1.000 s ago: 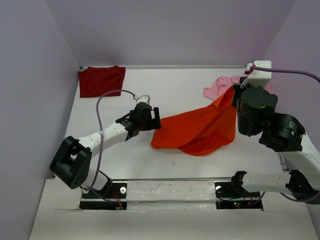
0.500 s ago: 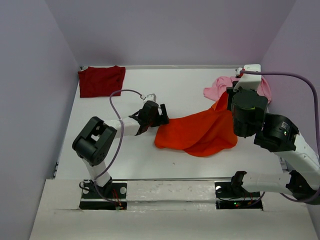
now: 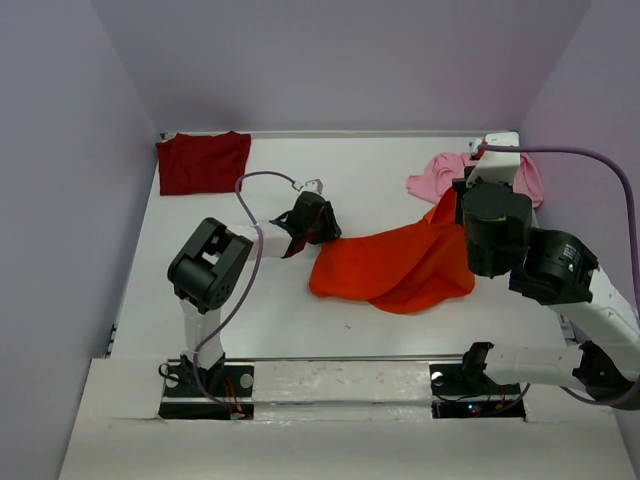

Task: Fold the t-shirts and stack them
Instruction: Flatten out the tshirt

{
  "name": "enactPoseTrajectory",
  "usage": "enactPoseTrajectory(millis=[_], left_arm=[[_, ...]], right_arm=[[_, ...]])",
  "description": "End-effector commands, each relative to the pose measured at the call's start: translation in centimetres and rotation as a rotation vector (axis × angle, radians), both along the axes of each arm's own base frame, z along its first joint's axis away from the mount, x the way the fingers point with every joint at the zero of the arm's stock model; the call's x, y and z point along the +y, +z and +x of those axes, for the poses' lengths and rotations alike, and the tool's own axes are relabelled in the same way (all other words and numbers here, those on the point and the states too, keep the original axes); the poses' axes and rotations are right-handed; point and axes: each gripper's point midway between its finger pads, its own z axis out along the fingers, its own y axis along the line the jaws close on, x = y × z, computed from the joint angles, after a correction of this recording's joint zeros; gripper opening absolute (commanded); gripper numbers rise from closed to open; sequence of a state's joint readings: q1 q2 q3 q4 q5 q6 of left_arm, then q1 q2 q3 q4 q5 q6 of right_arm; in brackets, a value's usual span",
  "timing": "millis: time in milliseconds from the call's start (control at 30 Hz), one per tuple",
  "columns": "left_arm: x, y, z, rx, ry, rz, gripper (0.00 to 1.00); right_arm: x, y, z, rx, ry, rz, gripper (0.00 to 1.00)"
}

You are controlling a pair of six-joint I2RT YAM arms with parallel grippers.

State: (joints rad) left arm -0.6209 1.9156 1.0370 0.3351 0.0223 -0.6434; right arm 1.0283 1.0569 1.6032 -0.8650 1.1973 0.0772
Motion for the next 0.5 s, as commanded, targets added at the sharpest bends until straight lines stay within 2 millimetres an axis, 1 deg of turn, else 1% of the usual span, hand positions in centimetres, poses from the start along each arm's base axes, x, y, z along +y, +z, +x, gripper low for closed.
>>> enactPoseTrajectory(millis=[0,67,100,167,200,233,267,333,433,467], left_arm=[[2.1,2.0,-0.7,-0.006,0.015,0.1,0.53],[3.2,1.9,-1.0,-0.007,0.034,0.13,0.6],[3.8,1.9,-1.1,-0.006,0.038,0.141,0.67],[4.4,1.2,-1.7,0.02,0.038,0.152,0.76],[4.4,1.0,-2.0,0.026,0.038,0.151,0.77],[4.4,1.3,-2.1,0.022,0.037,0.141,0.78],[4.6,0.7,-2.6,0.034,0.034,0.144,0.78],[4.6,0.4,-3.0,0.045,0.02,0.136,0.79],[4.4,-0.7,-3.7,0.064,-0.005,0.128,0.79],[4.6,-1.4,-4.0,0.075,-0.006,0.133,0.79]], right_arm=[[-0.8,0.5,-0.3,-0.021,-0.018,0.039,0.0],[-0.6,0.3,-0.3,-0.018,-0.014,0.041,0.0],[-0.6,0.2,-0.3,-0.018,-0.013,0.043,0.0],[-0.5,0.1,-0.2,-0.015,-0.009,0.045,0.0],[-0.5,0.0,-0.3,-0.013,-0.009,0.042,0.0],[-0.5,0.0,-0.3,-0.013,-0.01,0.044,0.0],[-0.6,0.0,-0.3,-0.013,-0.01,0.045,0.0],[-0.6,0.0,-0.4,-0.014,-0.008,0.053,0.0],[-0.8,0.2,-0.5,-0.018,-0.004,0.065,0.0],[-0.8,0.2,-0.5,-0.018,-0.003,0.068,0.0]])
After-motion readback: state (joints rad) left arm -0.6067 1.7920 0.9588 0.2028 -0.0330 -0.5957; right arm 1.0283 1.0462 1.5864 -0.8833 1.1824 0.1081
